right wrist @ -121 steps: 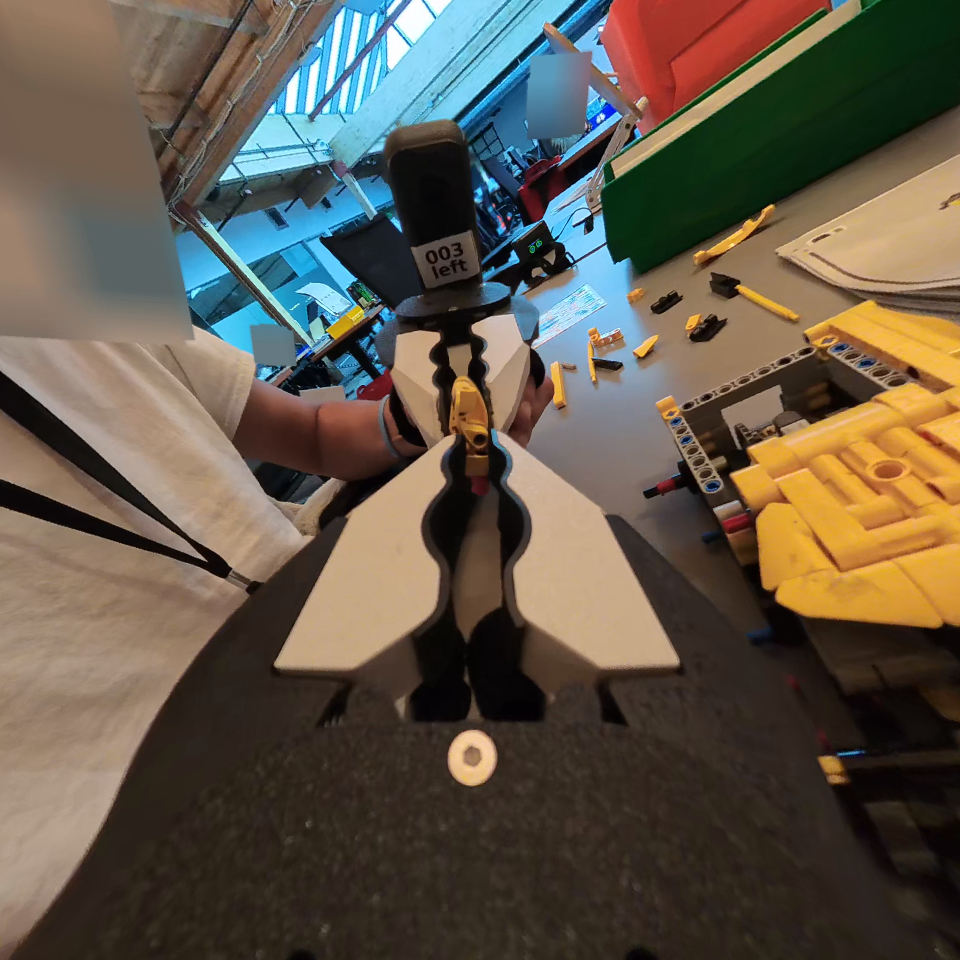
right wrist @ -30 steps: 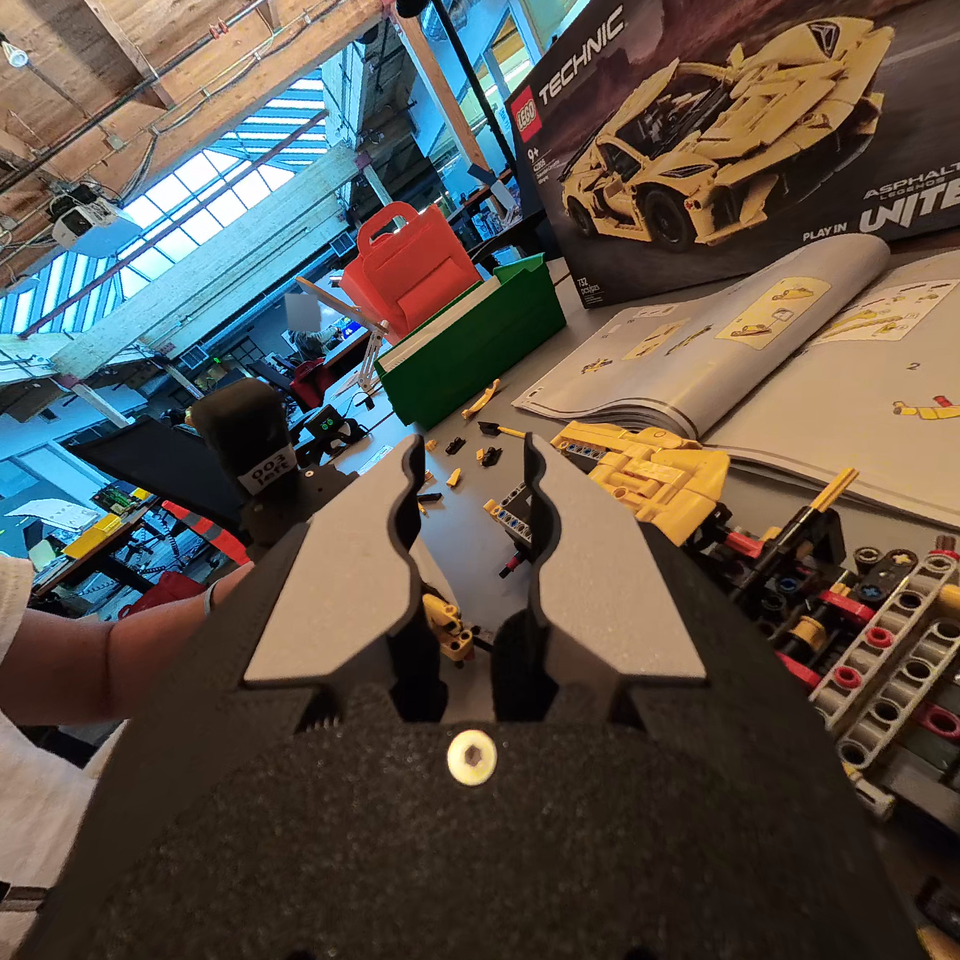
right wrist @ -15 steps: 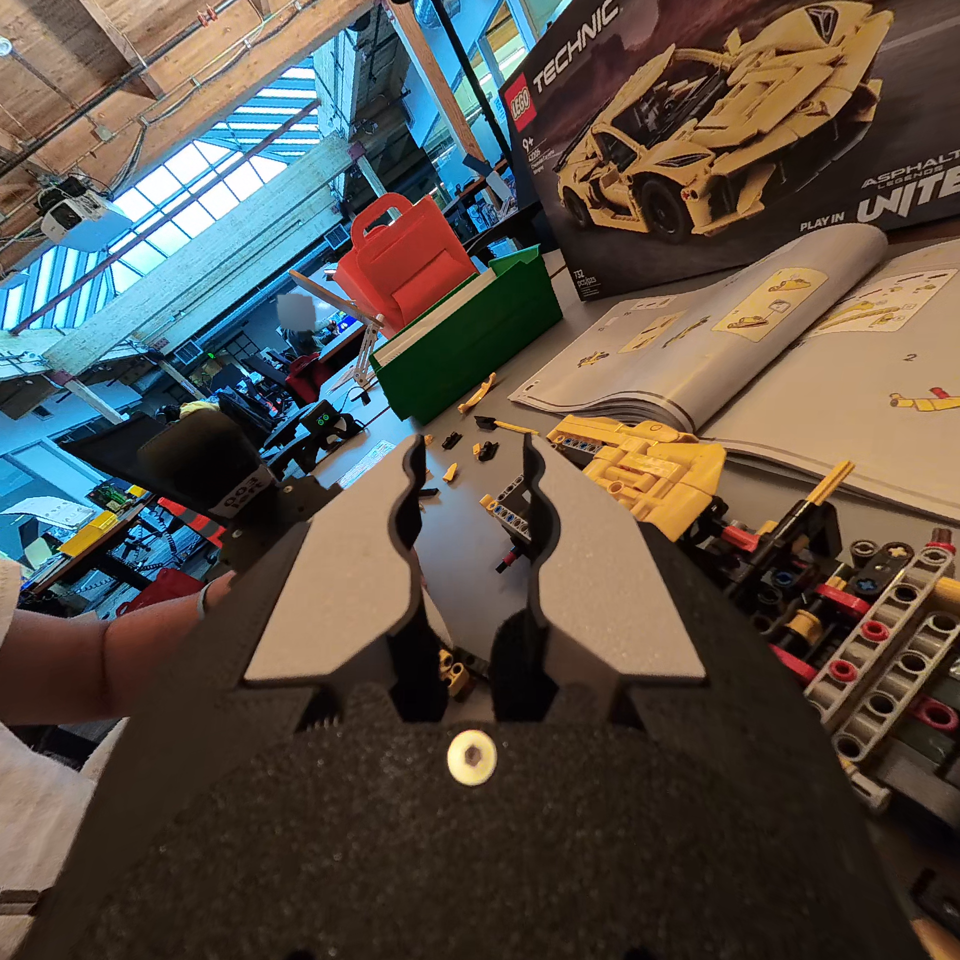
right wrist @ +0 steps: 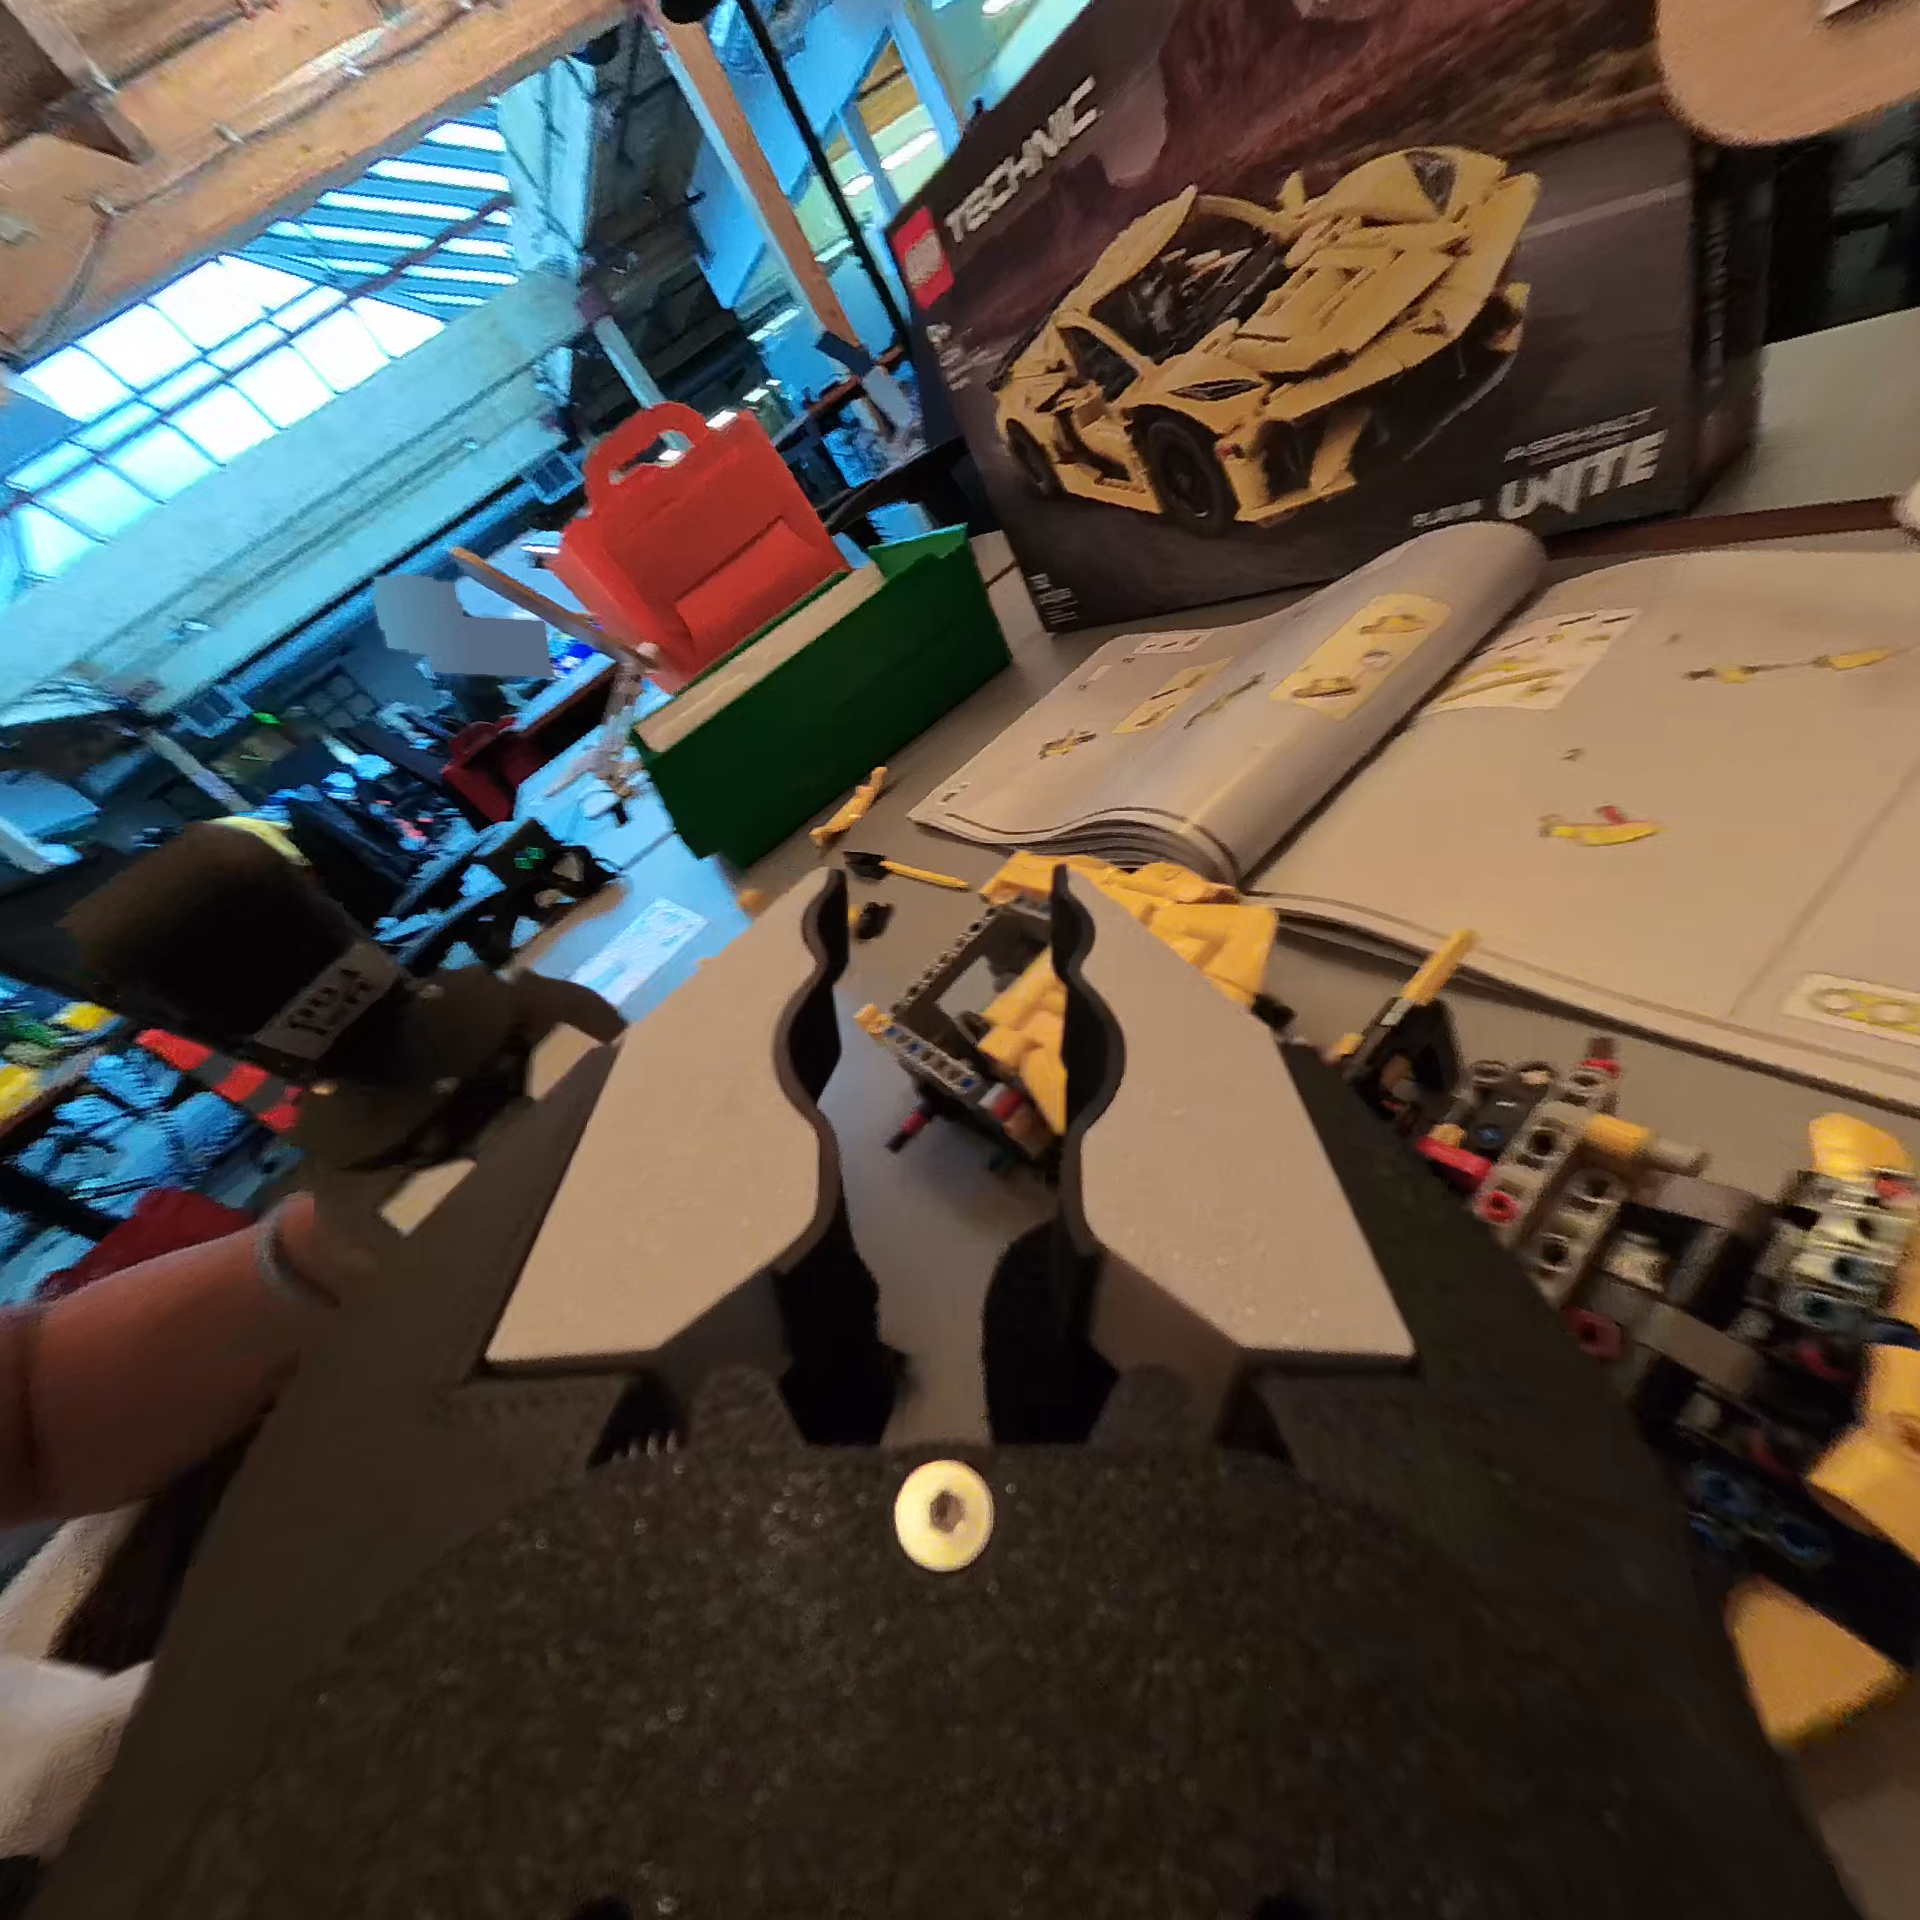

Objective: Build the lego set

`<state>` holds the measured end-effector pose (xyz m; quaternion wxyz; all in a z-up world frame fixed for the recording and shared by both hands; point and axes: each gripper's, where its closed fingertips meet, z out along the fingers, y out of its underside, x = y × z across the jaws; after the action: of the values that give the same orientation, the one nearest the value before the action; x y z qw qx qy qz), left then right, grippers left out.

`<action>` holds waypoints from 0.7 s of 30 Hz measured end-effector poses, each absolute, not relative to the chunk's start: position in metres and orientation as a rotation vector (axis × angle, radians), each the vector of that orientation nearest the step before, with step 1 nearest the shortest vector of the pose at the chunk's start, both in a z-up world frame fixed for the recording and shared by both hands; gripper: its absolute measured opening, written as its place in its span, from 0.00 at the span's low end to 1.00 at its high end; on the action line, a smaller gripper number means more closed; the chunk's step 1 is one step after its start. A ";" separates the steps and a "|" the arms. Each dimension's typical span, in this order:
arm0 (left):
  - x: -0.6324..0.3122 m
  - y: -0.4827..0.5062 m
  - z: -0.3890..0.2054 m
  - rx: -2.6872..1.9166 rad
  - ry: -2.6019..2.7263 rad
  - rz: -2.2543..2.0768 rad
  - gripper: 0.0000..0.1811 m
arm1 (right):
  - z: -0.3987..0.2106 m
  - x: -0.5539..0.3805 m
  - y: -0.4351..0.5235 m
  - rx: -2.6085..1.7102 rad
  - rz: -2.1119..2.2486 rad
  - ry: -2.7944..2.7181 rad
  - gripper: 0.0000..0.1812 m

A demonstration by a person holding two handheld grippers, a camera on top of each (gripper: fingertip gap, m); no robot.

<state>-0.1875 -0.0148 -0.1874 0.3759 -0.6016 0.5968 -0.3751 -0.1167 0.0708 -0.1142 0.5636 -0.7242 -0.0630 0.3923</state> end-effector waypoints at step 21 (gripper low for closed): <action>-0.073 0.226 -0.179 -1.973 1.440 -0.725 0.00 | -0.217 0.043 0.197 -2.423 0.076 -0.317 0.00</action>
<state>-0.0729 0.2257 -0.1785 0.2926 -0.7404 0.5405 -0.2722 0.0433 0.1968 -0.2166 0.3413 -0.9316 -0.1218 0.0294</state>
